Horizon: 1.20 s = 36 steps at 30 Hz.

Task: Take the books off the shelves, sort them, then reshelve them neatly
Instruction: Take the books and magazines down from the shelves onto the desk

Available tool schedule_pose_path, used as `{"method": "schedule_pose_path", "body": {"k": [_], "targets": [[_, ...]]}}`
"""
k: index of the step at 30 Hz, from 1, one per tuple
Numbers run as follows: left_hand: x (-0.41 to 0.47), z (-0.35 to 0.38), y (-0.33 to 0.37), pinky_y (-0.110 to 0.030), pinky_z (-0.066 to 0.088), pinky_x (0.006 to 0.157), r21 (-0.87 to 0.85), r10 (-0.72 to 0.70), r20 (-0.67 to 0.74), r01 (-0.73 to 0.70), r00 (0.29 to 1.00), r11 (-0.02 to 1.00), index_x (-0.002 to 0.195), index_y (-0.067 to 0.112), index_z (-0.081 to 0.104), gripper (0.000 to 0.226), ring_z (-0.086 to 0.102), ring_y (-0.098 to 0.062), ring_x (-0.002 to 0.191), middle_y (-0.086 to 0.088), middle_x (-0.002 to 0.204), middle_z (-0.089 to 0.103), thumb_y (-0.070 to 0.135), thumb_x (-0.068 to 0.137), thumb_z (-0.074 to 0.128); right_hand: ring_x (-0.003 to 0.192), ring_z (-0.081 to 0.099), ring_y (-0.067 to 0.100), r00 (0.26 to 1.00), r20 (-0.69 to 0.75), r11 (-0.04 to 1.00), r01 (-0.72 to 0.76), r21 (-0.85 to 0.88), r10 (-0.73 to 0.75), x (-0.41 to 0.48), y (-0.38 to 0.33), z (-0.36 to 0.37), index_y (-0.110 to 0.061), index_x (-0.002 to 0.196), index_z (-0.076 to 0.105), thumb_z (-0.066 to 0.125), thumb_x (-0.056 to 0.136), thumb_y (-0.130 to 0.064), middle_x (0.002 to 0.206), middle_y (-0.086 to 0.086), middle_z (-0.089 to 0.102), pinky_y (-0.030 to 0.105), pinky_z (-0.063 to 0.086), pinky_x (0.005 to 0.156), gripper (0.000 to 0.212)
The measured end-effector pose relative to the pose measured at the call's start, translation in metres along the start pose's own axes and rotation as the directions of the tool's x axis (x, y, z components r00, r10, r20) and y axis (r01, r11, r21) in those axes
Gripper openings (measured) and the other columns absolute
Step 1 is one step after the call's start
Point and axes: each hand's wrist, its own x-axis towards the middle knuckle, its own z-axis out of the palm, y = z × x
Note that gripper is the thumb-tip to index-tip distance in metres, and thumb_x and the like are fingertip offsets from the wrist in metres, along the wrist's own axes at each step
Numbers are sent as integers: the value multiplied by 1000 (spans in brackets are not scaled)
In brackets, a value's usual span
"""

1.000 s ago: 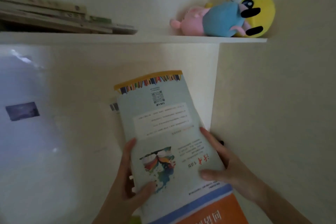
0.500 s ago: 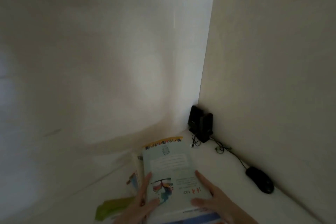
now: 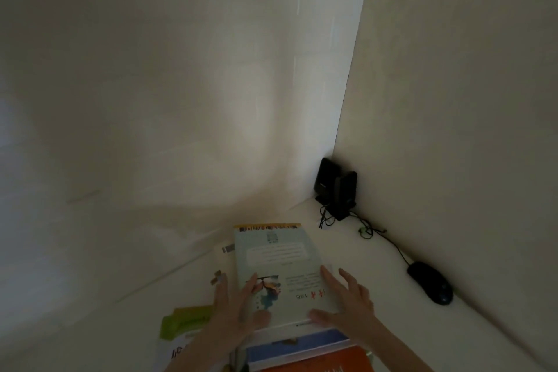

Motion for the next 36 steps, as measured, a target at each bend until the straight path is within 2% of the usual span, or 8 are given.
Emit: {"method": "schedule_pose_path", "body": {"k": [3,5,9,14,17,20,28,36], "targets": [[-11,-12,22,-44,7,117,-18,17,-44,-18,999,1000,139,51,3,134,-16,-26,145,-3,156,-23,105,19,28,143,2,24,995,-69,997,74,17,-72,-7,-14,-11,-48,147,1,34,27,-105,158,-11,0,45,8,117,136],[-19,-21,35,-45,9,118,-66,79,-62,-83,995,994,137,53,6,98,-7,-22,146,1,158,-13,92,55,42,142,4,20,985,-113,989,135,58,-128,-14,-26,-19,-49,147,5,30,22,-106,156,-12,7,46,10,117,139],[-36,-41,46,-37,30,113,-237,193,-129,-219,973,946,131,52,23,63,28,-13,136,10,145,25,54,81,61,136,16,13,960,-109,917,280,284,-259,-31,-53,-34,-66,126,21,62,44,-86,141,-24,26,48,21,116,94],[-81,-81,80,4,34,78,-264,335,-265,-402,904,877,135,53,28,68,32,4,124,26,136,31,51,77,62,132,21,5,894,-184,792,447,416,-408,-64,-108,-61,-68,129,29,73,74,-51,135,-30,31,23,32,101,73],[-113,-116,102,-15,28,102,-186,458,-343,-537,820,823,134,66,22,74,25,12,130,45,134,21,74,70,59,141,16,2,815,-251,719,579,385,-522,-85,-152,-79,-71,130,28,72,67,-61,148,-27,27,33,24,113,78],[-140,-148,118,-26,25,109,-142,501,-433,-606,749,783,133,67,22,70,24,10,134,46,133,20,64,74,60,141,18,0,735,-293,648,678,347,-612,-104,-194,-91,-71,132,26,71,66,-62,146,-32,32,34,21,114,80],[-214,-211,128,-20,30,103,-5,548,-571,-670,611,742,131,70,23,70,29,9,133,40,138,26,70,72,62,137,27,-2,567,-357,516,824,235,-742,-151,-268,-113,-69,134,25,71,60,-74,138,-38,39,38,23,116,86],[-316,-272,133,-17,44,97,89,565,-714,-747,413,659,128,64,35,70,46,15,117,29,133,44,70,64,64,131,29,-4,248,-476,297,954,-30,-844,-221,-363,-143,-55,140,30,72,67,-53,141,-27,39,21,29,106,84]]}}
